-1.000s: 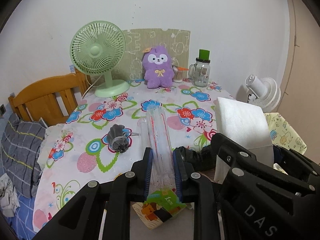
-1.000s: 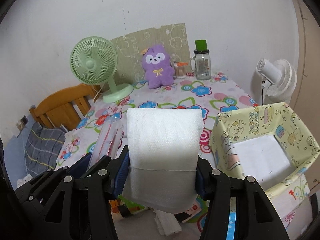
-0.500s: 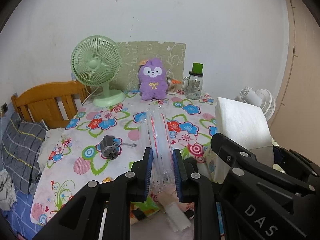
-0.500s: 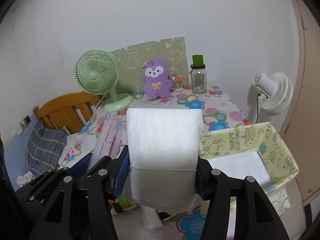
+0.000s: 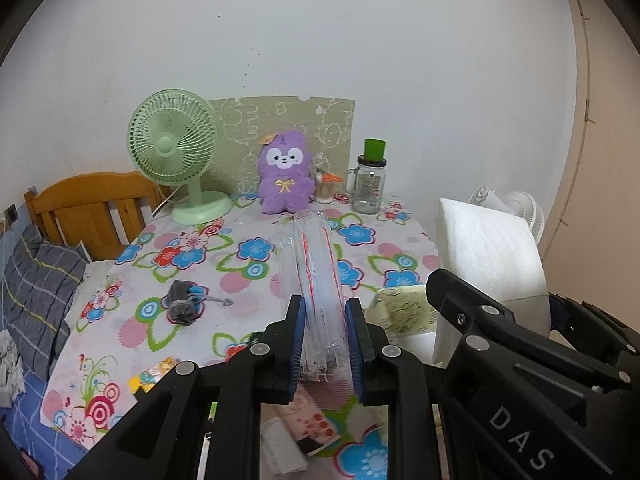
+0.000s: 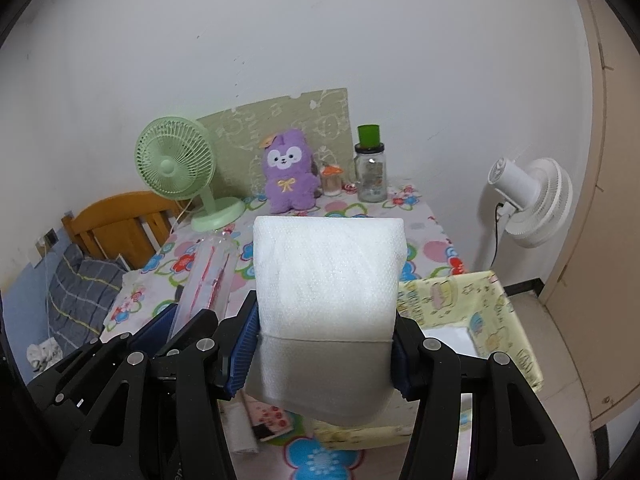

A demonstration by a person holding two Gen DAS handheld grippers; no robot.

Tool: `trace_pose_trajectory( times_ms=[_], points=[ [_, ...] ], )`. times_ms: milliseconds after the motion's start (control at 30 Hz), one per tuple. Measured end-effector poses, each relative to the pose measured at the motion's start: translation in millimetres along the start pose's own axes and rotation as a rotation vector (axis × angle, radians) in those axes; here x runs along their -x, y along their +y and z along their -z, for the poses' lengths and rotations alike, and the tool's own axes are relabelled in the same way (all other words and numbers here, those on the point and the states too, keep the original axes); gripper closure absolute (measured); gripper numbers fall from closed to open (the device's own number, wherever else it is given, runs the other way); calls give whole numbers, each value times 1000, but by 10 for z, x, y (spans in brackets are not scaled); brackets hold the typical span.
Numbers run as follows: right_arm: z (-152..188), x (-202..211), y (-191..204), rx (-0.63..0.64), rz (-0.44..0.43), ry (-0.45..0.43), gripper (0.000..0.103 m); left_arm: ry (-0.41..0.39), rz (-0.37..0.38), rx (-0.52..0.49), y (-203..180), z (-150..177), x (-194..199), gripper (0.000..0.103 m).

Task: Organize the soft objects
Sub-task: 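Carry the white pad and clear bag into the yellow box and open both grippers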

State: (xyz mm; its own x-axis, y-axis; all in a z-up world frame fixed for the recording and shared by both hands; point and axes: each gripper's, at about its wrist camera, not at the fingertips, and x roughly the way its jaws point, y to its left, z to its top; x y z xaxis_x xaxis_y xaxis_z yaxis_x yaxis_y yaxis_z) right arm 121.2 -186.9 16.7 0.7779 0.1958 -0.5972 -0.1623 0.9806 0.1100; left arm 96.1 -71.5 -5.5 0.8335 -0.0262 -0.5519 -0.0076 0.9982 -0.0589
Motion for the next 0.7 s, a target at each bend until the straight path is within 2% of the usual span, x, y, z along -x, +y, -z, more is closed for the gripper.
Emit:
trace_pose_trajectory(
  times_ms=[367, 700],
  points=[
    [-3, -85, -497, -14, 16, 15, 44, 23, 14, -19, -467, 23, -207, 84],
    [79, -274, -864, -42, 44, 58, 44, 74, 49, -27, -733, 106, -487, 84]
  ],
)
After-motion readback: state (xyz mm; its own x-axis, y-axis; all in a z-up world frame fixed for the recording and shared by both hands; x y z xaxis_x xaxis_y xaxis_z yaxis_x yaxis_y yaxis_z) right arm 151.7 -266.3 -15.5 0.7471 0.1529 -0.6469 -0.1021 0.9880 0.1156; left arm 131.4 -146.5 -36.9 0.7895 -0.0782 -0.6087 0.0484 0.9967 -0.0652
